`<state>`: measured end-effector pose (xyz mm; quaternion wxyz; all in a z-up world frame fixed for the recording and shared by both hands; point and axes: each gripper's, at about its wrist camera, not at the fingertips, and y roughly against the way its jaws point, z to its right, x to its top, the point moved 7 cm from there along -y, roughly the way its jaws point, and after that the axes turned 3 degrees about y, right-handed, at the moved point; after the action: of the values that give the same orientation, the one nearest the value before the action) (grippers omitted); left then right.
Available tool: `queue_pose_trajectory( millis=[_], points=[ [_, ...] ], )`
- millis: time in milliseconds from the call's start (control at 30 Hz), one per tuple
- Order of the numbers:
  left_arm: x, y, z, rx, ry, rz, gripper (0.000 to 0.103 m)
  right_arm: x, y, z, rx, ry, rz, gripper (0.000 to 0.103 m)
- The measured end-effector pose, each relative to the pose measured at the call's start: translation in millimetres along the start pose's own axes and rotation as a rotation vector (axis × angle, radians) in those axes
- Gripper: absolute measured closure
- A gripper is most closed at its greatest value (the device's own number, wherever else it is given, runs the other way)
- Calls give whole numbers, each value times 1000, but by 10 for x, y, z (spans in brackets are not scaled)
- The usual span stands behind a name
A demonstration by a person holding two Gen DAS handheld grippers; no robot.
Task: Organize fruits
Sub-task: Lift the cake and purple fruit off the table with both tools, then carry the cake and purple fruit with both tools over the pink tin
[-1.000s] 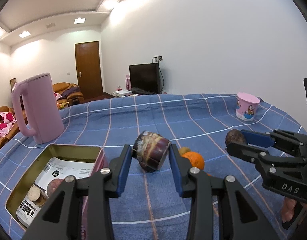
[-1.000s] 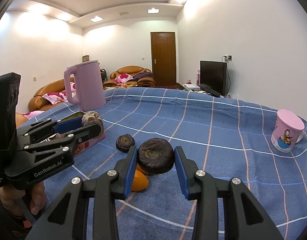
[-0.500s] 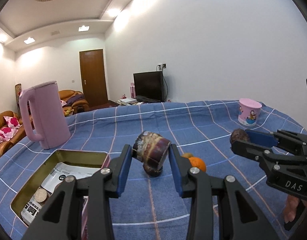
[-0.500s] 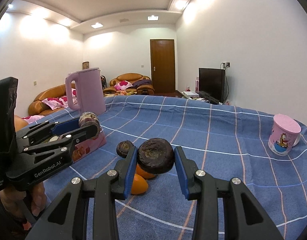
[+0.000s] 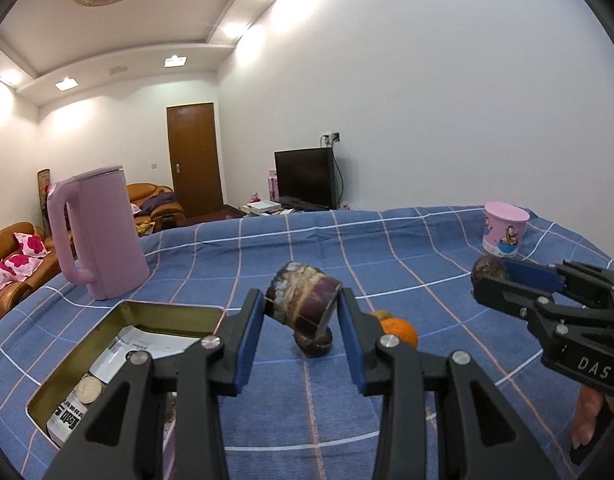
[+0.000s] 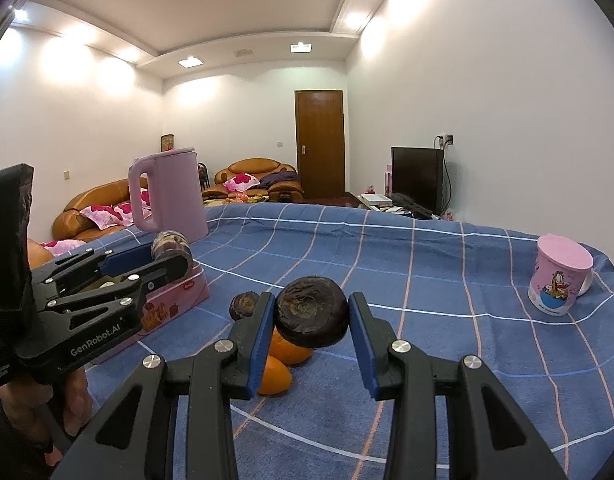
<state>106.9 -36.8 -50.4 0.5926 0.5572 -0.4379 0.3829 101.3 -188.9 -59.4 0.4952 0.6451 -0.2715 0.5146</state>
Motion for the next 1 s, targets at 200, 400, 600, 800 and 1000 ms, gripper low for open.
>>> queue_pose_trajectory(
  millis=[200,400,600,800,1000],
  points=[
    [-19,27,-38,32,-10,-8,63,6,-70,-33,14,3,-17,63],
    [-45,52,-164,53,4,-30,63,17,-172,-126,39,4,-37,63],
    [-43,101,-465,99,42,-48,63,65,-278,-365,90,24,-47,63],
    [-43,163,-698,135,67,-59,63,148,-374,-604,133,47,-49,63],
    [-81,185,-870,169,80,-72,63,229,-457,-853,174,72,-46,63]
  ],
)
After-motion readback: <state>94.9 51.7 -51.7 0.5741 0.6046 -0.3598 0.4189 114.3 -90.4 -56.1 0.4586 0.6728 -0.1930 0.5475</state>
